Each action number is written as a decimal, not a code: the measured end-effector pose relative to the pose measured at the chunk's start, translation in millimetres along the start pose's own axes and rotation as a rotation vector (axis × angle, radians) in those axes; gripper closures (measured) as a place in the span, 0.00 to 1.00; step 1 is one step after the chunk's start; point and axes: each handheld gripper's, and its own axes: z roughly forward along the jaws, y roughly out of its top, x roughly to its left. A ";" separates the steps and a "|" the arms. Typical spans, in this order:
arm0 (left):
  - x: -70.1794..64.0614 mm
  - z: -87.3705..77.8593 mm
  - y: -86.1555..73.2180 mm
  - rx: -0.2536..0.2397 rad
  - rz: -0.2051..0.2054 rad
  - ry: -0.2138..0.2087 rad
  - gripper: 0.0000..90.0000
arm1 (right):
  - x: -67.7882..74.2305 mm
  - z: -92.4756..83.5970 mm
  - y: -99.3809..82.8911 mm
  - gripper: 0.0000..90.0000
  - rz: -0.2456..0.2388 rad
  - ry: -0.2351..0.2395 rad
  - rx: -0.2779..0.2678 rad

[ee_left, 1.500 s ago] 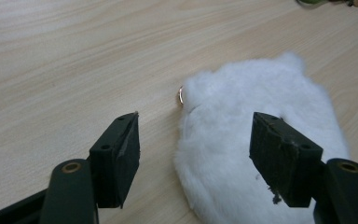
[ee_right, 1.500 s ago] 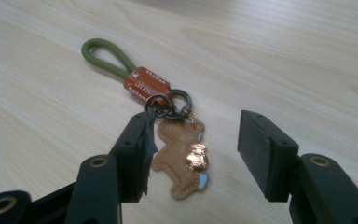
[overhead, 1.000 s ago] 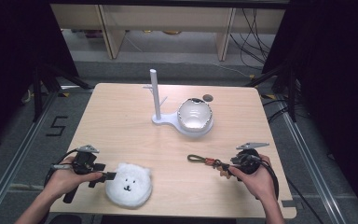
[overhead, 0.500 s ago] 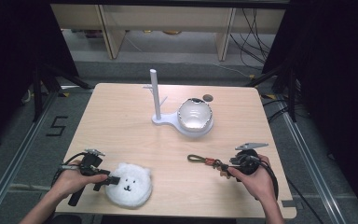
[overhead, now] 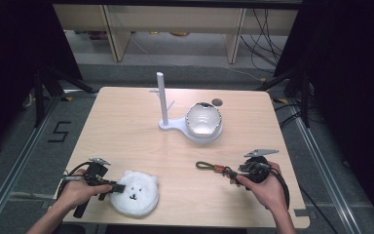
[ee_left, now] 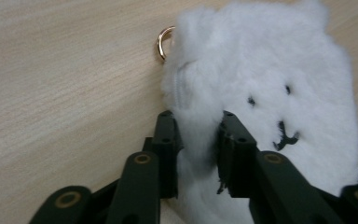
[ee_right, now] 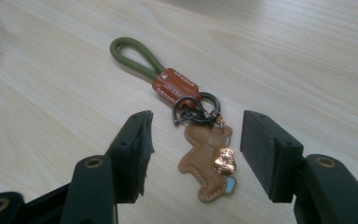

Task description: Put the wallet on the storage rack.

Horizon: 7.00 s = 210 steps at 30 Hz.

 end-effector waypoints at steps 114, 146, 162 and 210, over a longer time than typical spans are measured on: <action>-7.1 32.6 8.3 -0.596 0.127 0.111 0.38 | 34.7 -10.2 123.0 0.85 -0.559 0.055 0.083; -5.7 38.8 2.2 -0.580 0.120 0.120 0.38 | 20.1 -4.8 178.8 0.85 -0.629 -0.032 0.043; -5.2 38.6 1.7 -0.582 0.114 0.124 0.38 | 11.9 10.1 196.3 0.84 -0.629 -0.051 0.037; -6.7 39.0 1.1 -0.580 0.117 0.116 0.38 | 0.3 54.0 215.9 0.70 -0.496 -0.151 0.162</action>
